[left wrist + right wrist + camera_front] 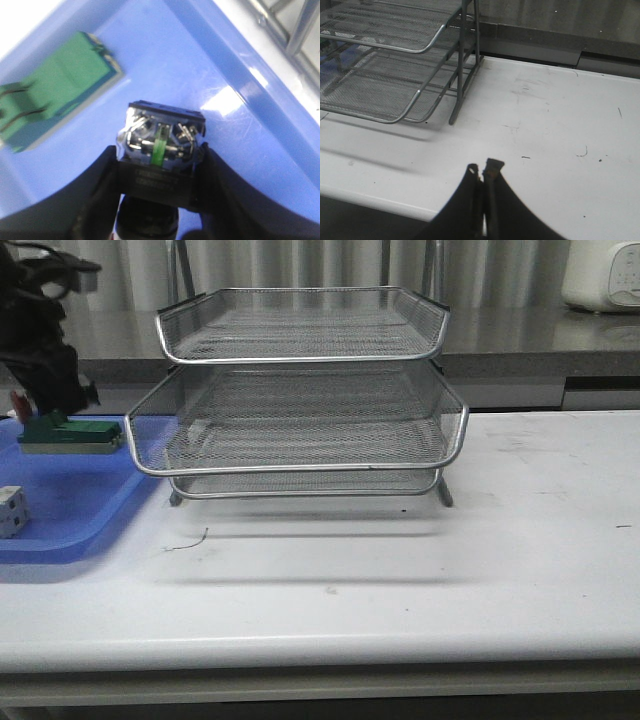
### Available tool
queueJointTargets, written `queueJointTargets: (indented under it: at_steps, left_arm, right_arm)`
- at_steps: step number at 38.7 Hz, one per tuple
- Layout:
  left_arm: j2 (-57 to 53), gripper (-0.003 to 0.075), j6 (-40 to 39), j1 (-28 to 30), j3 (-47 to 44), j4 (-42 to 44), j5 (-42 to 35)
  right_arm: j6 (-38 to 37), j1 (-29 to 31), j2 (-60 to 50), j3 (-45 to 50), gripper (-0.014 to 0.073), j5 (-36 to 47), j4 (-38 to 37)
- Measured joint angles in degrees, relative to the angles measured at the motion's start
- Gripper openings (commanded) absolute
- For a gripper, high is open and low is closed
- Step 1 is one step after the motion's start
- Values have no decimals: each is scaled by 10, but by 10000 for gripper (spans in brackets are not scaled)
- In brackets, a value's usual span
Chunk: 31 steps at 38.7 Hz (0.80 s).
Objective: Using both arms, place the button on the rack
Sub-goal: 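Lift the red button with the left gripper toward the mesh tray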
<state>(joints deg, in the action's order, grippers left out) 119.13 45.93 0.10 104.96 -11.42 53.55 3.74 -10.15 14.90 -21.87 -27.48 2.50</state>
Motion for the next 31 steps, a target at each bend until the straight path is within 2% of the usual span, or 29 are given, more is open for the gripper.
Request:
queueJointTargets:
  at_steps: [21, 31]
  left_arm:
    - [-182, 127, -33, -18, 0, -18, 173]
    - [-190, 127, -37, -111, 0, -38, 181]
  right_arm:
    - [0, 0, 0, 0, -61, 0, 0]
    - [0, 0, 0, 0, -61, 0, 0]
